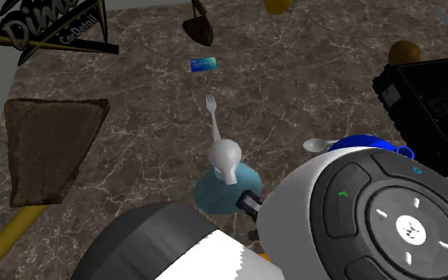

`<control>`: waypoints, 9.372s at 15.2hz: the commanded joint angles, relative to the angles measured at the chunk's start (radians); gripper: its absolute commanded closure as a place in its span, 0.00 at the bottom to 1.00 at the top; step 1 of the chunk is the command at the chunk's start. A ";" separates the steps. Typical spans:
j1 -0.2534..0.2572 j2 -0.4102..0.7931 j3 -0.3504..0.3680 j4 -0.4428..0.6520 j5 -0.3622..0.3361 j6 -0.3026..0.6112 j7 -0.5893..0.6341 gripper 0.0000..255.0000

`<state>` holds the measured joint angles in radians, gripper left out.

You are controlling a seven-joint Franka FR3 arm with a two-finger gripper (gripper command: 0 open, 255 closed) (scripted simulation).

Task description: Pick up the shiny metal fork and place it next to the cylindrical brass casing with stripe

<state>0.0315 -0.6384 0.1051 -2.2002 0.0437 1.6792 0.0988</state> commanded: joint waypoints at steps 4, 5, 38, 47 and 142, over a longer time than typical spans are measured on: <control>0.032 0.151 0.072 0.092 0.001 0.064 0.019 0.00; 0.038 0.181 0.086 0.111 -0.002 0.075 0.023 0.00; 0.204 0.866 0.322 0.608 -0.268 0.209 0.162 0.00; 0.206 0.866 0.323 0.597 -0.269 0.220 0.168 1.00; 0.373 -0.203 0.307 -0.166 0.136 -0.021 0.147 0.00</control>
